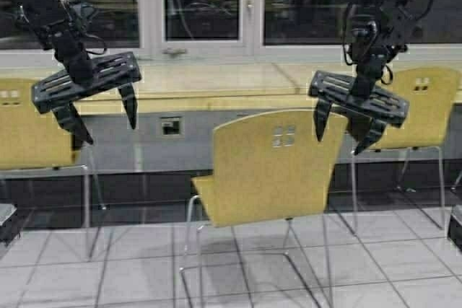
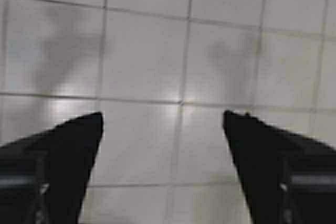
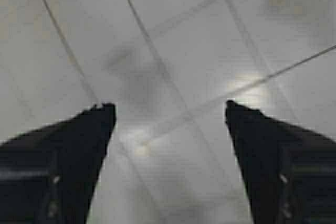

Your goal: Push the chairs under the table

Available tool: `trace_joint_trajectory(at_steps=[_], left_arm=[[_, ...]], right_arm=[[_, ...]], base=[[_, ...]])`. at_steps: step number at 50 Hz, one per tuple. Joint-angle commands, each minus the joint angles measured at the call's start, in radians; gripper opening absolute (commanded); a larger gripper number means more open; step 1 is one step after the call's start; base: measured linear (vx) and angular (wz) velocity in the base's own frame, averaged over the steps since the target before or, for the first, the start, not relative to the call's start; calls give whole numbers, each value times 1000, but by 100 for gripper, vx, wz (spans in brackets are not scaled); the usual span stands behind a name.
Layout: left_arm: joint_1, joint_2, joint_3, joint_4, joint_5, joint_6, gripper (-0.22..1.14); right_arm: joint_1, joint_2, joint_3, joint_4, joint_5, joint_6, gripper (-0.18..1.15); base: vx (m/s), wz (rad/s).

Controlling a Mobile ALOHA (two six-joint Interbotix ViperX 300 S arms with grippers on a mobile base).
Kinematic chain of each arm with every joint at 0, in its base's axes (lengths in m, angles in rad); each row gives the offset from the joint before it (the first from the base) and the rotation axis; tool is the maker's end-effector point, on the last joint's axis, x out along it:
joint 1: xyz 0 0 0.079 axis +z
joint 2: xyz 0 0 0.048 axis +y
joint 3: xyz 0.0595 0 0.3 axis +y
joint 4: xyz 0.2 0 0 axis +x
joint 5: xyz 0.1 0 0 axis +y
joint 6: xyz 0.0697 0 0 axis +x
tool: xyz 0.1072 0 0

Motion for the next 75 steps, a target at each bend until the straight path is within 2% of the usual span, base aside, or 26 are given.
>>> trace_joint_trajectory(at_steps=[1,7,15,24,37,46,54,75], left_arm=[[-34,3,-40,-78,-21,-37,100],[-58,28,-84,-186,-21,-86,100],[-101,58,-140,-379,-21,-158,100],[-147,120,-215,-548,-58,-186,100],[-173,178,-215,-758,-156,-241,100],[-173,193,-236,-813,-204,-284,100],[-186,233,-278,-816,-206,-327,100],[-249,253,-247,-825,-287,-439,100]], right_arm=[[-2,-20,-34,114,-26,44,96],[-3,-28,-69,230,-17,48,96],[-3,-49,-117,310,32,44,96],[-9,-54,-196,319,60,44,97],[-9,-57,-235,321,109,40,96],[-9,-49,-230,321,118,48,96],[-8,-26,-253,322,118,61,96],[11,-6,-247,337,155,61,97]], base=[[18,-18],[20,-18],[22,-16],[24,-12],[27,-4],[24,0],[24,-1],[25,-4]])
